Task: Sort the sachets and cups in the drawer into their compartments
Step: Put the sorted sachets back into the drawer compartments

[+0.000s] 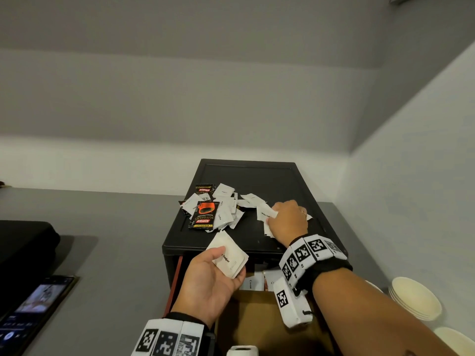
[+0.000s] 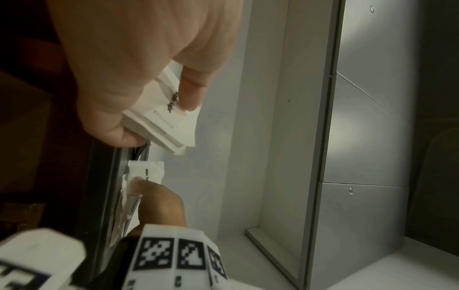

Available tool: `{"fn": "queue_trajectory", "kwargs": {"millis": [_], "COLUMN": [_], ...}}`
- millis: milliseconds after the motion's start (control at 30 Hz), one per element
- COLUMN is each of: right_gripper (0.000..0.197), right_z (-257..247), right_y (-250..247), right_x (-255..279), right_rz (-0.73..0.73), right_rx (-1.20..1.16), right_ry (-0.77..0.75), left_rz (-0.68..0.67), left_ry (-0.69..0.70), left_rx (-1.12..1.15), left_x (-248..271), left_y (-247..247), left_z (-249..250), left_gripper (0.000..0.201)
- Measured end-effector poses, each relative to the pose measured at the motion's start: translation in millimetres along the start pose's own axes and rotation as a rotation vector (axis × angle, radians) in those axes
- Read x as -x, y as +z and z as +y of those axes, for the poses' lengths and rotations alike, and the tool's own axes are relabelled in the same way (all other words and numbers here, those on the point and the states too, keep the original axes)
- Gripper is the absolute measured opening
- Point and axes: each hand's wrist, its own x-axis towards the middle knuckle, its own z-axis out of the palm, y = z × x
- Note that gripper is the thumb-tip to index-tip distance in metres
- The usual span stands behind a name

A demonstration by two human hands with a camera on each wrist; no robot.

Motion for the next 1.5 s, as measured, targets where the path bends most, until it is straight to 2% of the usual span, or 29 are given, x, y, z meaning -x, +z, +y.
{"fn": "queue_trajectory", "kwargs": {"millis": [67, 167, 233, 367, 433, 467, 500, 567, 600, 633, 733, 767, 833, 867, 967, 1133, 1200, 1267, 1333, 1400, 1467, 1500], "right_gripper": [0.019, 0.017, 0.018, 0.016, 0.02, 0.022, 0.023, 0.029, 0.034, 0.041, 0.052, 0.05, 0.037, 0.032, 0.036, 0.025, 0.021, 0.021, 0.023, 0.022, 0.025, 0.025], "right_z": [4, -3, -12, -23, -18, -14, -10, -1, 2, 6, 9, 8, 9, 9, 11, 18, 12, 1, -9, -15, -16, -15], "right_y": [-4, -17, -22, -26, -28, -29, -28, -28, -27, -26, -19, -17, -12, -11, -5, -10, -18, -26, -32, -33, -33, -31], "right_x": [4, 22, 43, 81, 82, 78, 72, 59, 54, 49, 43, 42, 41, 40, 38, 42, 51, 63, 75, 82, 81, 79], "right_rz": [0.105, 0.098, -0.03, -0.481, -0.566, -0.515, -0.393, -0.079, 0.006, 0.011, -0.181, -0.202, -0.134, -0.084, 0.007, 0.127, 0.093, -0.068, -0.262, -0.397, -0.407, -0.339], "right_rx": [-0.13, -0.457, -0.557, -0.482, -0.523, -0.552, -0.541, -0.403, -0.306, -0.195, 0.091, 0.133, 0.138, 0.125, 0.01, -0.472, -0.625, -0.777, -0.753, -0.665, -0.649, -0.635], "right_ry": [-0.085, -0.122, -0.17, -0.347, -0.337, -0.291, -0.228, -0.105, -0.072, -0.053, 0.013, 0.035, 0.03, 0.018, 0.022, -0.002, -0.041, -0.098, -0.18, -0.232, -0.219, -0.209], "left_rz": [-0.002, -0.01, -0.046, -0.1, -0.102, -0.089, -0.069, -0.037, -0.031, -0.026, -0.029, -0.037, -0.055, -0.062, -0.064, -0.068, -0.083, -0.107, -0.123, -0.119, -0.106, -0.095], "left_ry": [0.0, 0.021, 0.041, 0.057, 0.05, 0.045, 0.044, 0.052, 0.055, 0.056, 0.048, 0.044, 0.039, 0.039, 0.036, 0.04, 0.042, 0.042, 0.04, 0.038, 0.032, 0.03], "left_rx": [0.008, 0.054, 0.089, 0.073, 0.055, 0.048, 0.049, 0.064, 0.071, 0.077, 0.095, 0.096, 0.09, 0.086, 0.073, 0.067, 0.071, 0.064, 0.041, 0.02, 0.009, 0.014], "left_x": [-1, -3, -5, -8, -8, -8, -8, -6, -5, -4, -3, -3, -2, -2, -2, -5, -6, -7, -8, -10, -10, -10], "left_y": [0, 1, 2, 1, 0, -1, -1, -1, -1, -2, -3, -3, -2, -2, -2, -5, -4, -3, -2, -1, 0, 0], "left_z": [0, 0, -1, -2, -1, -1, -1, -1, -2, -3, -3, -3, -3, -3, -4, -6, -7, -9, -12, -14, -16, -16], "left_gripper": [0.013, 0.014, 0.018, 0.025, 0.024, 0.023, 0.022, 0.018, 0.017, 0.017, 0.016, 0.017, 0.018, 0.019, 0.02, 0.023, 0.024, 0.024, 0.023, 0.022, 0.021, 0.02]}}
